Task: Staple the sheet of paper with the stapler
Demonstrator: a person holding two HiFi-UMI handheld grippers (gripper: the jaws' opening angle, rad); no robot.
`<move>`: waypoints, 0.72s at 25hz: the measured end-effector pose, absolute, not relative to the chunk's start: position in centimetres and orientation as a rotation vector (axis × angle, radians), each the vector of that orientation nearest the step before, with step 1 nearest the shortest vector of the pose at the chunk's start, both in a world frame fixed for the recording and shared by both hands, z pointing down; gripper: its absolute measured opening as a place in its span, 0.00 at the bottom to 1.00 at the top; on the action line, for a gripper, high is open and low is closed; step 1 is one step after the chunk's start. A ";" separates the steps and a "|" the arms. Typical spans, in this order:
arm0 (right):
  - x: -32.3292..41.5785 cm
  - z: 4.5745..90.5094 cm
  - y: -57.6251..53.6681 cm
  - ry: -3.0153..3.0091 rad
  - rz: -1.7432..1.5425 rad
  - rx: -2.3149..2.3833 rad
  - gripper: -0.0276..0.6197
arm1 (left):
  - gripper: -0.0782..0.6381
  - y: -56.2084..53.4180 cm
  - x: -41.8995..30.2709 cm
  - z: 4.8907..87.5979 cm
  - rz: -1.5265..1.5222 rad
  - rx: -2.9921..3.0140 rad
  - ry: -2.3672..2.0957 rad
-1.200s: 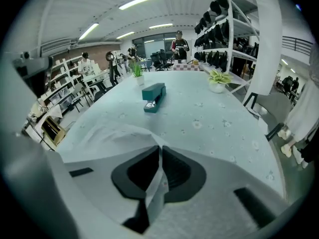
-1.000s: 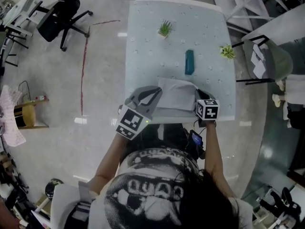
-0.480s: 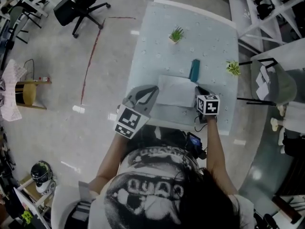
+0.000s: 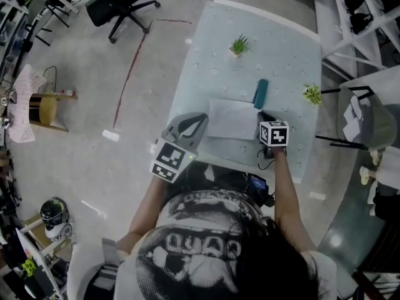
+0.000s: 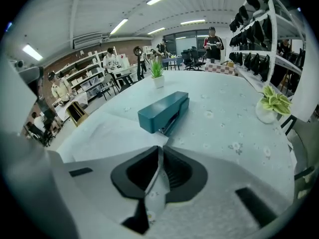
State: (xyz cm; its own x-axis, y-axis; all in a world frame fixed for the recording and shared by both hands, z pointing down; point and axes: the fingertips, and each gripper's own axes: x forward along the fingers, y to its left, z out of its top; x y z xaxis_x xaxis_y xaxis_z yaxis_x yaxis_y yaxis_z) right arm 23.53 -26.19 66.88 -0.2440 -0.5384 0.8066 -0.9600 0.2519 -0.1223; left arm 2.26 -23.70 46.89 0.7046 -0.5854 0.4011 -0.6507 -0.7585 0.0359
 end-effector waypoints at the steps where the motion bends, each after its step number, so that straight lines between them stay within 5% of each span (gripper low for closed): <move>1: 23.7 67.0 -26.2 -1.883 0.842 1.360 0.09 | 0.12 -23.7 2.3 47.0 0.558 2.734 -1.006; 18: 24.8 66.2 -26.8 -1.933 0.816 1.406 0.14 | 0.12 -22.9 3.3 47.6 0.596 2.710 -1.027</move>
